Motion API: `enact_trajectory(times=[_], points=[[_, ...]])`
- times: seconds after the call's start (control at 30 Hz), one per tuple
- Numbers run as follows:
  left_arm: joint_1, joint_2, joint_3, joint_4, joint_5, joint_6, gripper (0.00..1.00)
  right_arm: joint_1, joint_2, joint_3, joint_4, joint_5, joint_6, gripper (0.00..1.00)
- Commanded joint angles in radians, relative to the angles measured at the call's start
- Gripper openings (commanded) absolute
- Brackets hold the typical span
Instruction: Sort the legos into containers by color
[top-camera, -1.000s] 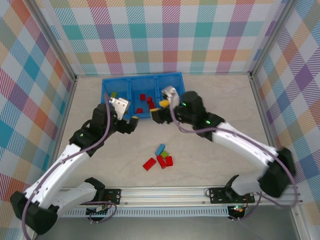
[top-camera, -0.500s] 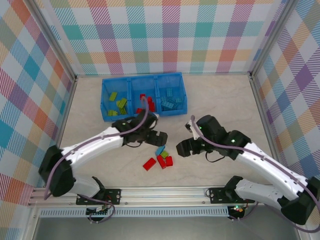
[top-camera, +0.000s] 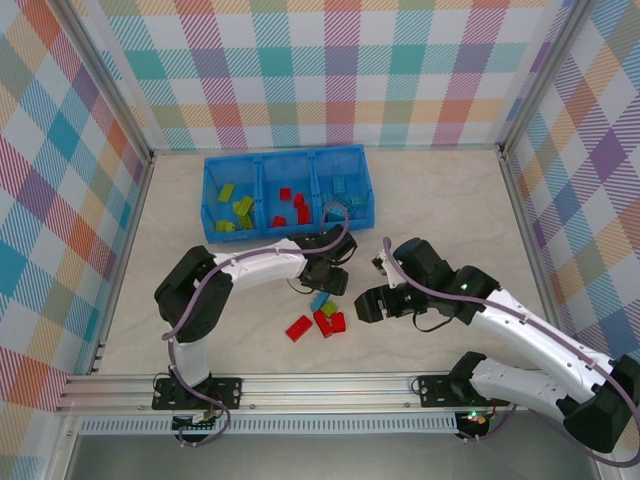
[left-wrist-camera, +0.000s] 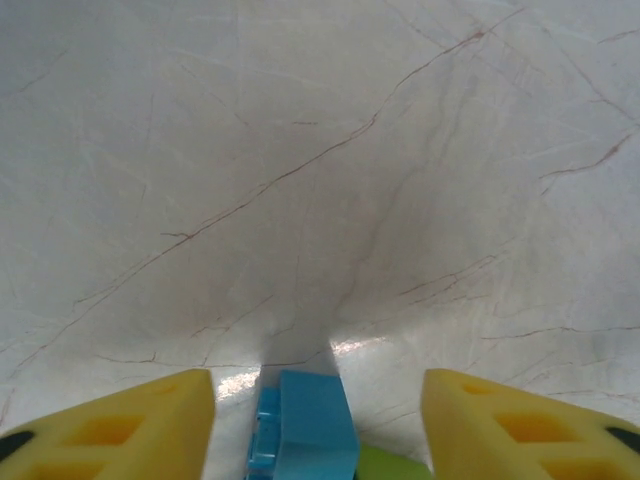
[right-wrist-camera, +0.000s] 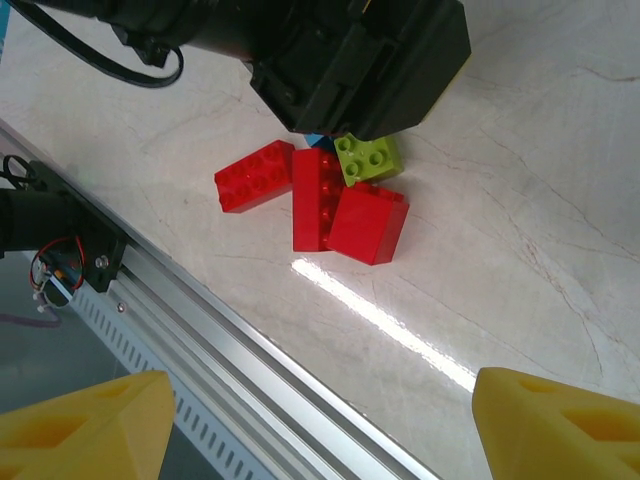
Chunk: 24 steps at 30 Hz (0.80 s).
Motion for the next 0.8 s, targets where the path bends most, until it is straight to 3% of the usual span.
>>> enact_trajectory(times=[0.0,0.17,0.47,0.6,0.77], points=[[-0.012,0.019,0.015,-0.051,-0.020,-0.010,0.52,0.000,-0.005,-0.022,0.033,0.005,0.019,0.79],[-0.020,0.024,-0.011,-0.054,-0.039,-0.012,0.46,0.001,0.017,-0.022,0.049,0.001,0.019,0.79],[-0.025,-0.007,-0.032,0.003,-0.055,-0.015,0.24,0.001,-0.001,-0.035,0.066,0.010,0.051,0.79],[-0.024,-0.077,0.000,0.023,-0.135,0.013,0.17,0.000,-0.044,-0.047,0.064,0.047,0.077,0.79],[-0.020,-0.137,0.159,0.039,-0.357,0.141,0.15,0.001,-0.119,-0.064,0.088,0.117,0.103,0.80]])
